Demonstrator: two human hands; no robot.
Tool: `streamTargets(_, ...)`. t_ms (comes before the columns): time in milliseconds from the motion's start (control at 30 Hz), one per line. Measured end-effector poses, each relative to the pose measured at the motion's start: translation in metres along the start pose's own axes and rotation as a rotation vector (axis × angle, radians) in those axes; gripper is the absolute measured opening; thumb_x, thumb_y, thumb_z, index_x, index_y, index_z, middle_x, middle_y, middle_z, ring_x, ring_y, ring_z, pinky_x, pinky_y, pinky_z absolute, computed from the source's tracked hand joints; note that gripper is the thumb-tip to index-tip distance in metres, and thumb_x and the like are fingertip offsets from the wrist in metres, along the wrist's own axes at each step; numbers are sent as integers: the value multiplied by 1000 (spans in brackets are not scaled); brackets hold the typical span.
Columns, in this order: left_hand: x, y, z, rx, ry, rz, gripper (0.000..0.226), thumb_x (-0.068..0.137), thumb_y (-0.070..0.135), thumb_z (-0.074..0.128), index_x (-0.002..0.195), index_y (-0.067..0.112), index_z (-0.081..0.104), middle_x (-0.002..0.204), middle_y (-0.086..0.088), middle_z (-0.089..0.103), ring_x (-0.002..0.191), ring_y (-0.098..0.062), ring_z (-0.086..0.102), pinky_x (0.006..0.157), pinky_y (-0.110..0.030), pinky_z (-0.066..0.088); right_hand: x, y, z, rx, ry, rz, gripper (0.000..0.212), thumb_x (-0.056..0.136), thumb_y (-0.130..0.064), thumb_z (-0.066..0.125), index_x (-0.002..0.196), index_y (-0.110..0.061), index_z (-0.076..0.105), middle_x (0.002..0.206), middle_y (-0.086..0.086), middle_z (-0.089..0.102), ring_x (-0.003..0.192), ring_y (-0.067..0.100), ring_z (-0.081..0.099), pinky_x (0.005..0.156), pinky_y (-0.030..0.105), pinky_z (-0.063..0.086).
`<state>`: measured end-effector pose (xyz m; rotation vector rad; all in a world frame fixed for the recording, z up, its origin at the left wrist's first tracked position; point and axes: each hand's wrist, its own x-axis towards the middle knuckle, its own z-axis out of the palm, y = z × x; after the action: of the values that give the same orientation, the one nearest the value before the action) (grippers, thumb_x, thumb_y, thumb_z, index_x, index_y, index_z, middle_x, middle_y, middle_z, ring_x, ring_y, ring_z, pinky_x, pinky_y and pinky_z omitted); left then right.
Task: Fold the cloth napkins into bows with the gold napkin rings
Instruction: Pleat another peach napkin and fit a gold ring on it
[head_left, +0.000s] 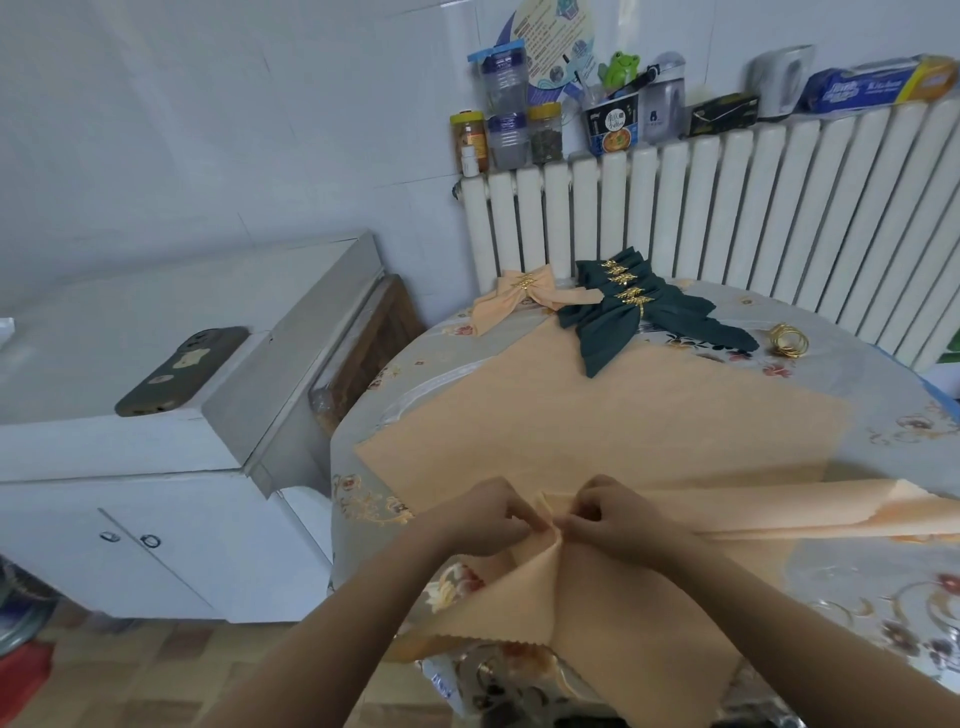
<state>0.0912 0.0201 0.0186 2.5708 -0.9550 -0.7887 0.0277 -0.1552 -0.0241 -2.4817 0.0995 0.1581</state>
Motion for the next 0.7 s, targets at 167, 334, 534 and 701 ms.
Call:
streamTargets(167,-7,-5,12,95,16,93,43,88,38,60,129,25,57,125,4,42,117,-11,37,106,-33,33,-5,-6,7,-69,14,-17,26,79,-40,67,64,-22,54,98,1,46,83,10,50,73,20,41)
streamTargets(334,-10,-15,20,77,53,141,42,94,31,52,136,28,49,136,4,37,130,-11,29,106,-24,26,-4,-12,0,-98,-70,-6,25,73,-29,68,58,-25,48,105,2,46,88,14,53,80,21,44)
streamTargets(534,-4,-4,42,180,275,270,53,99,29,37,148,11,27,156,-4,20,144,-16,17,111,-10,2,0,-7,-16,-111,-58,-21,29,77,-25,62,58,-22,41,81,1,52,74,17,48,62,26,37)
streamTargets(701,12,-4,61,213,256,287,82,87,66,-3,151,15,7,149,10,-9,139,-3,-11,106,-7,-16,0,11,-23,-97,-57,-91,19,71,-18,67,69,-19,48,77,-10,44,68,8,44,54,12,31)
